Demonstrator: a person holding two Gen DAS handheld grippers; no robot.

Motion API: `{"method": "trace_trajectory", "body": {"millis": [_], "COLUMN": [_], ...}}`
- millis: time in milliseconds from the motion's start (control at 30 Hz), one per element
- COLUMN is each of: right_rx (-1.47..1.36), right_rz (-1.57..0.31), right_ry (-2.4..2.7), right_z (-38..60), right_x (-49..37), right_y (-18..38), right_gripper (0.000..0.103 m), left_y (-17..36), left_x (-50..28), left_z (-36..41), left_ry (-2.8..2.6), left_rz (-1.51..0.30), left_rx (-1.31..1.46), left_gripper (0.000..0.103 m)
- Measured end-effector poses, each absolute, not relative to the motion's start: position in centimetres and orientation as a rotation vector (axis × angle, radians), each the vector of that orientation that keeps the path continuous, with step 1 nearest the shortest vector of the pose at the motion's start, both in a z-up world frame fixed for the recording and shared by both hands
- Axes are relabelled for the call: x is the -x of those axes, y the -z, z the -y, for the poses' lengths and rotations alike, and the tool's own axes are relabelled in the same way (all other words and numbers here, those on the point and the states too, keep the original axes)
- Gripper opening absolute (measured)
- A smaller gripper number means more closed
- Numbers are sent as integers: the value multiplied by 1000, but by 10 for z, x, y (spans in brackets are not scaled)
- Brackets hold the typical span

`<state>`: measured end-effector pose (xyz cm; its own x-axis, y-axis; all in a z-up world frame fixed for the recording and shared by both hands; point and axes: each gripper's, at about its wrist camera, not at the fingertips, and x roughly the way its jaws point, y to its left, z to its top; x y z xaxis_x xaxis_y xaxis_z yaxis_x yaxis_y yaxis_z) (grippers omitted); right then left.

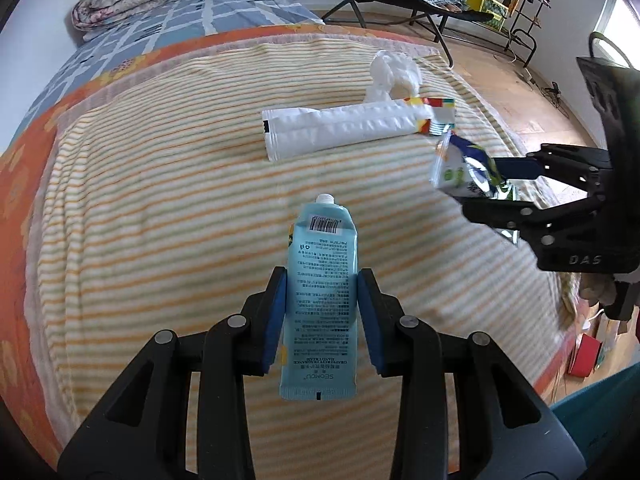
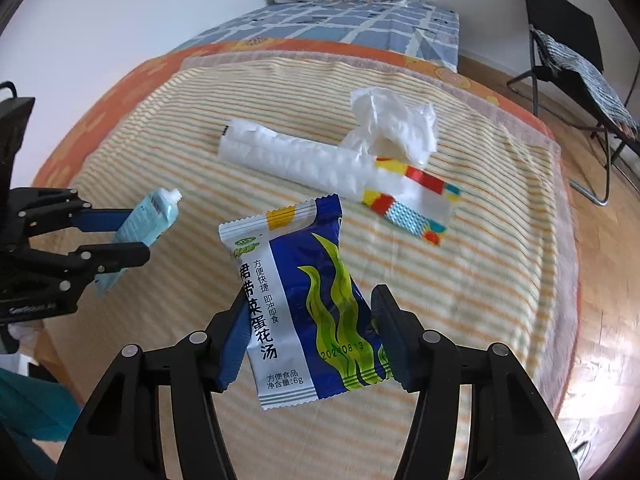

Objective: Collect trash
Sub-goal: 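Grasp the blue tube with the left tool while the right tool grasps the blue snack wrapper, then carry the tube and wrapper over the blue basket and release both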

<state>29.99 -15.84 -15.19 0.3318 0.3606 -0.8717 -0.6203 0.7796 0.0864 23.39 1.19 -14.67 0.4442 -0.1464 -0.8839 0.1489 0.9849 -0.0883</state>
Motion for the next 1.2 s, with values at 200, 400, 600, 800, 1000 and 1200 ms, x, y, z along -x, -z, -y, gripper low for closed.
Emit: {"method": "trace_trajectory", "body": {"millis": [200, 400, 600, 800, 1000, 1200], "right_rx": [262, 230, 223, 207, 214, 181], "right_rz": [-1040, -1014, -979, -966, -962, -992], "right_ry": [-627, -634, -656, -691, -715, -744], "right_z": [171, 180, 183, 189, 191, 199], "right_x": [-269, -228, -184, -146, -109, -82], "right_y": [131, 110, 94, 90, 94, 102], "right_gripper": [58, 58, 58, 58, 58, 58], "left_y": [121, 99, 88, 88, 103, 125], "left_x": [-201, -164, -123, -86, -51, -26], "left_z": [-7, -5, -2, 10, 26, 36], "left_ry": [193, 206, 224, 263, 312, 343], "left_rz": [-1059, -1021, -1004, -1007, -1039, -1099], "left_rx": [9, 30, 30, 15, -2, 22], "left_gripper": [35, 35, 35, 35, 35, 35]}}
